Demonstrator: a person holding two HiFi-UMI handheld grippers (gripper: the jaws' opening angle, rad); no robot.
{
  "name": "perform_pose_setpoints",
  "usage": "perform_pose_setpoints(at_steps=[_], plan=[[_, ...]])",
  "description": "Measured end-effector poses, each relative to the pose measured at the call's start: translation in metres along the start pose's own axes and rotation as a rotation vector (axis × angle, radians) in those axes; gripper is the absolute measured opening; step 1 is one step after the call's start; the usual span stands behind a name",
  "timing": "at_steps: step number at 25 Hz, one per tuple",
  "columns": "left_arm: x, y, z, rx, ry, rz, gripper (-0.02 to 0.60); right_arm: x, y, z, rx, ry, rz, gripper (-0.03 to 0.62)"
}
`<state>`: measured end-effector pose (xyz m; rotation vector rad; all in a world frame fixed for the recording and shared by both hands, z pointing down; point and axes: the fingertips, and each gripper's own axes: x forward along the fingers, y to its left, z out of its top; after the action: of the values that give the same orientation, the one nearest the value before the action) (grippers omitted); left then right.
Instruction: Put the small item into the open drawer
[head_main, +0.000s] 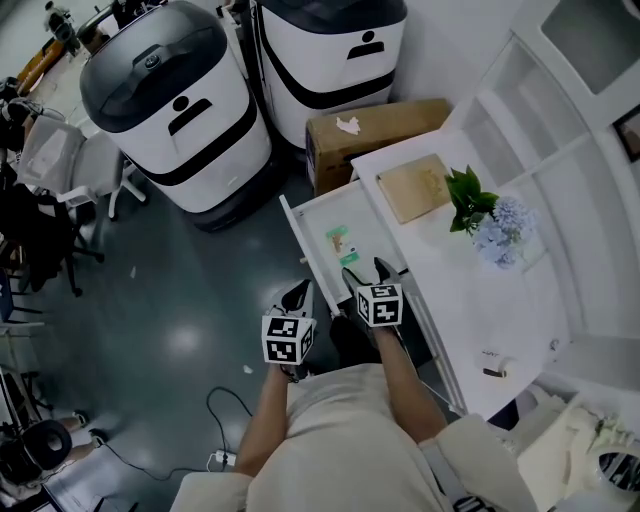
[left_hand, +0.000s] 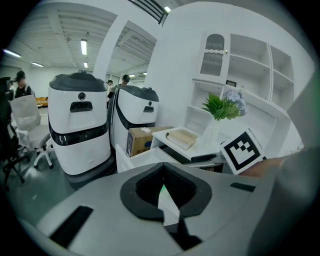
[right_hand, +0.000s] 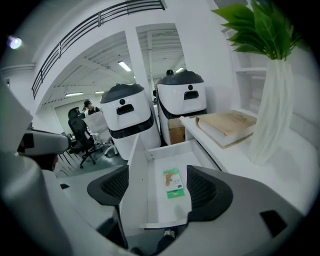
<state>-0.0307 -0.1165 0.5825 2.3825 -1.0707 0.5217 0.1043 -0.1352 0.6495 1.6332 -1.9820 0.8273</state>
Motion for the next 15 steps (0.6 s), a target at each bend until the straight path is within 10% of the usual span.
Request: perform_pose_setpoints(at_steps=[15], plan=[[0.007,-0.038,-0.003,0.101,0.018,-0.068,0.017,-0.058,-0.001,-0.006,0.024,-0.09,-0.004,0.2]])
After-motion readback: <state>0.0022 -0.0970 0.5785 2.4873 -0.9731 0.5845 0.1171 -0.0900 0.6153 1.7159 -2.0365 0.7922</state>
